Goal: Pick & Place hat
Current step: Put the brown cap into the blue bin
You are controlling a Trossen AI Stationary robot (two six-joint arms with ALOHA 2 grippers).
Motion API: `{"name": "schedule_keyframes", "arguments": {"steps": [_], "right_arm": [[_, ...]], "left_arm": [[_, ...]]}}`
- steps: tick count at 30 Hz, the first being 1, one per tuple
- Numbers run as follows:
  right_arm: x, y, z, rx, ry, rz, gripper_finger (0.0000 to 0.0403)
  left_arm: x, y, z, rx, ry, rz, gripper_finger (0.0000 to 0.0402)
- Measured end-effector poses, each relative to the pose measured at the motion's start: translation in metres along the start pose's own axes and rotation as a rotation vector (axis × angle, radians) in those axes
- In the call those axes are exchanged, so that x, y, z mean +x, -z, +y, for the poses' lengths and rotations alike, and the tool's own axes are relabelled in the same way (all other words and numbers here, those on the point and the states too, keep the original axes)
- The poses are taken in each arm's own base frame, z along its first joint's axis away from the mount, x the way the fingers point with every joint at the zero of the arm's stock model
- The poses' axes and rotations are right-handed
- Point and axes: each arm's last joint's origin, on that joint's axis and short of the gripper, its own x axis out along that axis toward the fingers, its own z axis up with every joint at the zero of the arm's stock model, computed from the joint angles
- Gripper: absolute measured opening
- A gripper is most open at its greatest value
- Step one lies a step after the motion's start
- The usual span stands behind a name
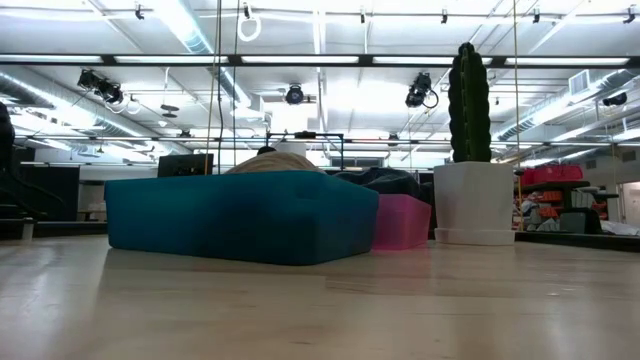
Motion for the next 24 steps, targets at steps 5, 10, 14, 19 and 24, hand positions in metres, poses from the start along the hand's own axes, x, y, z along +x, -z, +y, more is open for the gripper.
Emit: {"name": "schedule_keyframes", "arguments": {"steps": [5,10,14,19,24], "right_arm": [[-0.002,-0.007,0.007,-0.086,0.033,-0.097,0.0005],[-0.002,-0.008,0.004,-0.159,0.091,-0.143,0.0005],[-0.003,-0.008,0.001,-0.188,0.116,-0.140,0.0005],[-0.003,-0.009,0.001,-0.208,0.124,-0.154,0.0005],[-0.003,-0.009,0.001,-0.237,0.128,-0.153,0.0005]], "left_arm": [[0.000,-0.002,0.000,-0.290,-0.019,-0.028,0.0145],[0.004,-0.001,0.005,-0.583,-0.065,-0.051,0.0145],[0.008,0.002,0.005,-0.641,-0.069,-0.048,0.0145],[0.016,0.009,0.005,-0.700,-0.075,-0.020,0.0145],[0.031,0.022,0.010,-0.810,-0.101,0.050,0.0145]]}}
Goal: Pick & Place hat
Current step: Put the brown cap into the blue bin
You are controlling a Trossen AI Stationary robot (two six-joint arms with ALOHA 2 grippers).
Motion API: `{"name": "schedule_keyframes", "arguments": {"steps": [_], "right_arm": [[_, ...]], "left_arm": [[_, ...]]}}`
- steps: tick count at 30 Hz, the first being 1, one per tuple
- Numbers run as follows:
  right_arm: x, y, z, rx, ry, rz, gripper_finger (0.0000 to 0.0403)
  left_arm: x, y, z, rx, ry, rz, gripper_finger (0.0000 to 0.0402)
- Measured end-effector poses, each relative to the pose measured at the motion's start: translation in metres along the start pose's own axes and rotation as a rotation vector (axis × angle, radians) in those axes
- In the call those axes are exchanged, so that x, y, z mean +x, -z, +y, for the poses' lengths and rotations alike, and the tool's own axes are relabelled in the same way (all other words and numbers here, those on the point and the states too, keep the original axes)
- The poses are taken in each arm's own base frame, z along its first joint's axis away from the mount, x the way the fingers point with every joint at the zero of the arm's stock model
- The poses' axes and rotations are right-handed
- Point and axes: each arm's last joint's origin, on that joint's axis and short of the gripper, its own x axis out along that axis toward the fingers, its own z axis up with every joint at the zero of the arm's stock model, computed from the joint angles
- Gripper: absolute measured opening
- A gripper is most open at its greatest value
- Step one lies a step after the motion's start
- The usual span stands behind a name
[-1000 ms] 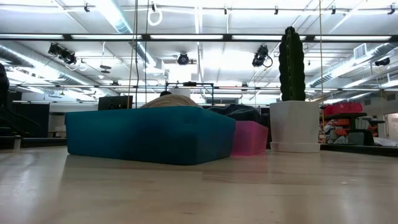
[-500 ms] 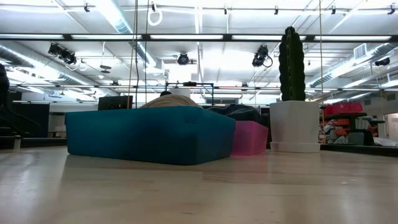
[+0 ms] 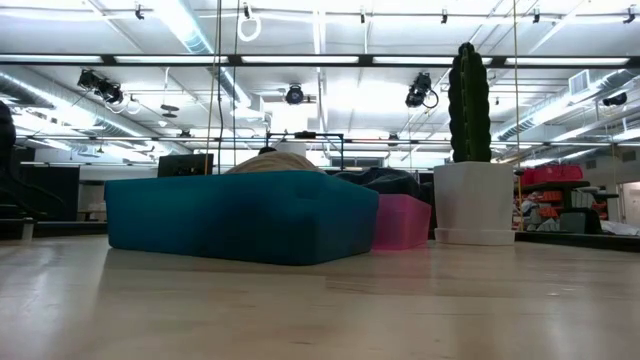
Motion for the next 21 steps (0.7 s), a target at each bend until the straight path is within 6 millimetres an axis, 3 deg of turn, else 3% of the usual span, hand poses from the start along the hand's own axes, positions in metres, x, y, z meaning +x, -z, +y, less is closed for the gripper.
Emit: {"name": "schedule_keyframes", "arguments": {"steps": [7,11,21], "right_arm": [[0.000,-0.001,0.001,-0.006,-0.009,-0.006,0.0005],[0.000,0.000,0.002,-0.003,-0.012,-0.004,0.0005],[0.000,-0.001,0.003,-0.005,-0.025,-0.013,0.0005]], "left_arm": [[0.026,0.009,0.014,-0.083,-0.043,0.034,0.0145],[0.038,0.011,0.012,-0.109,0.022,0.055,0.0145],[0.050,0.013,0.013,-0.086,0.071,0.083,0.0145]]}}
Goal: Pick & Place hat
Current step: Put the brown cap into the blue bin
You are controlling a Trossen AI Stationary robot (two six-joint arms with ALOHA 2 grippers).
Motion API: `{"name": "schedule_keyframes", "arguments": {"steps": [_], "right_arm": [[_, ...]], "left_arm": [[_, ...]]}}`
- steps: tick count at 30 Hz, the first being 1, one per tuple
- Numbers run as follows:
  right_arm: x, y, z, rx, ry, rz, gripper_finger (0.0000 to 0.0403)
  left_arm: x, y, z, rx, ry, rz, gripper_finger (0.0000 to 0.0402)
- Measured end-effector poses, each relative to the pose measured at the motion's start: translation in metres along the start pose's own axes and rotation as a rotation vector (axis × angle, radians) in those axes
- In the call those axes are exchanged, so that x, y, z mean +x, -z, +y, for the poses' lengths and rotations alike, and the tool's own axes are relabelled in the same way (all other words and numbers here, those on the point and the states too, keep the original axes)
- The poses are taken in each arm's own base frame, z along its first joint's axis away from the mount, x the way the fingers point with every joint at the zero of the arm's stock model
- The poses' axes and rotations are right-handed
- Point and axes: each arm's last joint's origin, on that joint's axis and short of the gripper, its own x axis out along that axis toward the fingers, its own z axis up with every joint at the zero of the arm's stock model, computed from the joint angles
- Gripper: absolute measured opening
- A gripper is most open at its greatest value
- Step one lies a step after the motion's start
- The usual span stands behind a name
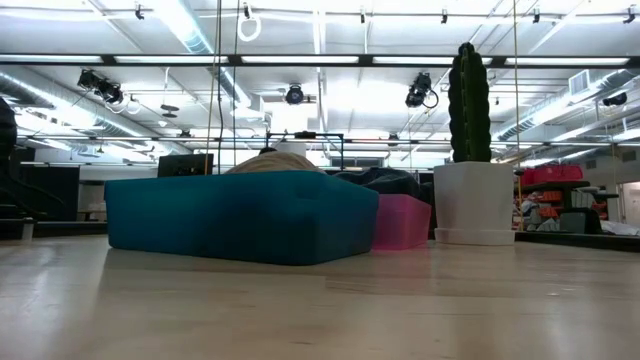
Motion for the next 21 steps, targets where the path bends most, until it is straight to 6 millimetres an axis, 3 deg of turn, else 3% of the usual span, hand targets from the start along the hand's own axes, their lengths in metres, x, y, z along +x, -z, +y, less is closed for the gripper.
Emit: {"name": "schedule_keyframes", "arguments": {"steps": [14,17,21], "right_arm": [[0.0000,0.0009,-0.0010,0.011,0.010,0.009,0.0005],[-0.0001,0.0030,-0.0036,0.015,0.036,0.031,0.0006],[-0.0006,0.0059,-0.0071,0.025,0.070,0.059,0.0007]], "left_arm": [[0.0060,-0.0015,0.0034,0.049,-0.001,0.003,0.0134],[0.0060,-0.0014,0.0035,0.096,-0.002,0.004,0.0108],[0.0059,-0.0014,0.0026,0.123,0.007,0.005,0.0044]]}}
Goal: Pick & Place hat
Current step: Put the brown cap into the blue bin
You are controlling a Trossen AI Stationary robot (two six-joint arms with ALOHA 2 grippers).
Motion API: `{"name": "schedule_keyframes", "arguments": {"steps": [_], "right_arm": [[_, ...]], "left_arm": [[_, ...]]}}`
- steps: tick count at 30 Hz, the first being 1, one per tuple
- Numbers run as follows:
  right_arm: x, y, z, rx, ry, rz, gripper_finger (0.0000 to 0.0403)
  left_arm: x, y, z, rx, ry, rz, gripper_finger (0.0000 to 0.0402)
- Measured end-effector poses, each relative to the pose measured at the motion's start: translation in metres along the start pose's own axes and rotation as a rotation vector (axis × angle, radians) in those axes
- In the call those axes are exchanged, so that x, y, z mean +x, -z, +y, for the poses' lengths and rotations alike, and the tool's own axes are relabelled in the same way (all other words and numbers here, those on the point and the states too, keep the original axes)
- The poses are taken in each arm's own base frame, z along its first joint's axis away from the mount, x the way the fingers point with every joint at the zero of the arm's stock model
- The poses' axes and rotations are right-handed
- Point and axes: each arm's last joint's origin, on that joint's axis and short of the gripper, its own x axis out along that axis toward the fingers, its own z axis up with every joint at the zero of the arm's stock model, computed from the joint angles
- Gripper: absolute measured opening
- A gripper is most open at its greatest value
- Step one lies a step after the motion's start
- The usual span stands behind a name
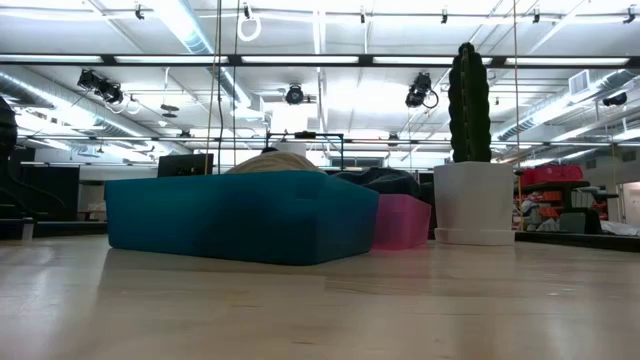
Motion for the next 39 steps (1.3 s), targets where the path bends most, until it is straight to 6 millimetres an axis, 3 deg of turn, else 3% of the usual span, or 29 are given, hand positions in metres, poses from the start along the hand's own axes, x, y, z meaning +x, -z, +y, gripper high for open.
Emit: {"name": "schedule_keyframes", "arguments": {"steps": [2,8,16,21,27,39], "right_arm": [[0.000,0.001,-0.002,0.005,0.014,0.009,0.0007],[0.000,0.002,-0.002,0.024,0.007,0.036,0.0018],[-0.007,-0.002,-0.004,0.006,0.107,0.100,0.0115],[-0.014,-0.007,0.002,-0.061,0.125,0.161,0.0187],[-0.023,-0.013,0.017,-0.196,0.107,0.212,0.0239],[-0.048,-0.022,0.037,-0.307,0.215,0.328,0.0264]], "left_arm": [[-0.001,-0.001,-0.002,0.023,0.012,-0.001,0.0016],[-0.001,0.000,-0.001,0.060,0.009,0.012,0.0014],[-0.012,-0.006,-0.007,0.152,0.040,0.042,0.0013],[-0.026,-0.014,-0.016,0.198,0.077,0.052,0.0013],[-0.044,-0.024,-0.019,0.232,0.099,0.161,0.0013],[-0.097,-0.044,-0.019,0.268,0.008,0.227,0.0013]]}}
